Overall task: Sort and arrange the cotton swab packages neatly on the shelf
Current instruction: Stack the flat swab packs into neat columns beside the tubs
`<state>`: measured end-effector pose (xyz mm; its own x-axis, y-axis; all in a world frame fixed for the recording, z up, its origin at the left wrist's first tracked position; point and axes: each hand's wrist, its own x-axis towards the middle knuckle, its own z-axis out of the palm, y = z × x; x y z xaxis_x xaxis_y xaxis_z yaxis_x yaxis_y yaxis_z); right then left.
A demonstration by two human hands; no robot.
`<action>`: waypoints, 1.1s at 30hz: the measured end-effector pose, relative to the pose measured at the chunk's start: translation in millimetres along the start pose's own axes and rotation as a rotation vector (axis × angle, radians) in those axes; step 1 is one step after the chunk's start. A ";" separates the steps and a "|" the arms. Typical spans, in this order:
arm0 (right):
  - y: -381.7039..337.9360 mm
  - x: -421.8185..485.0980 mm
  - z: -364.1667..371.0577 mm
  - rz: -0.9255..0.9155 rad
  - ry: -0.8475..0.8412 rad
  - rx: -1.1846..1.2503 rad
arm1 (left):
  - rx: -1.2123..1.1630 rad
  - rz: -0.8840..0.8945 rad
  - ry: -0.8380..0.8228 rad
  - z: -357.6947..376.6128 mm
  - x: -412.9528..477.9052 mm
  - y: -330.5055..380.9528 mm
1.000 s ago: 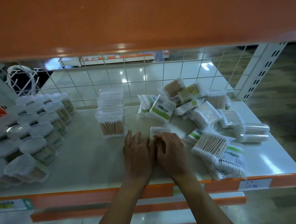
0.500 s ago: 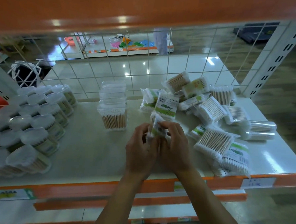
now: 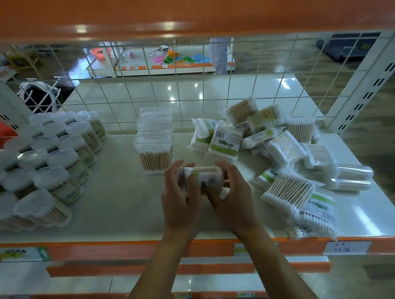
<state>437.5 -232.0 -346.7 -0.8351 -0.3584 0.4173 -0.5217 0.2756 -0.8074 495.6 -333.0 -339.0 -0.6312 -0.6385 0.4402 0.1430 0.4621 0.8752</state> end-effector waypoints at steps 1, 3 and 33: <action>1.0 0.0 -0.2 -0.019 0.042 -0.002 | 0.005 -0.021 0.007 0.5 0.2 -2.3; 1.5 -0.2 -1.0 -0.068 0.123 -0.021 | 0.023 -0.061 0.018 1.6 0.6 -7.6; 0.4 0.7 11.4 -0.200 -0.065 -0.162 | 0.002 -0.275 -0.043 -59.5 42.4 -37.4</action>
<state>438.8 -242.3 -351.5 -0.7022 -0.4751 0.5303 -0.7009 0.3304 -0.6321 508.8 -414.0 -341.2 -0.6779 -0.7135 0.1772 -0.0398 0.2763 0.9602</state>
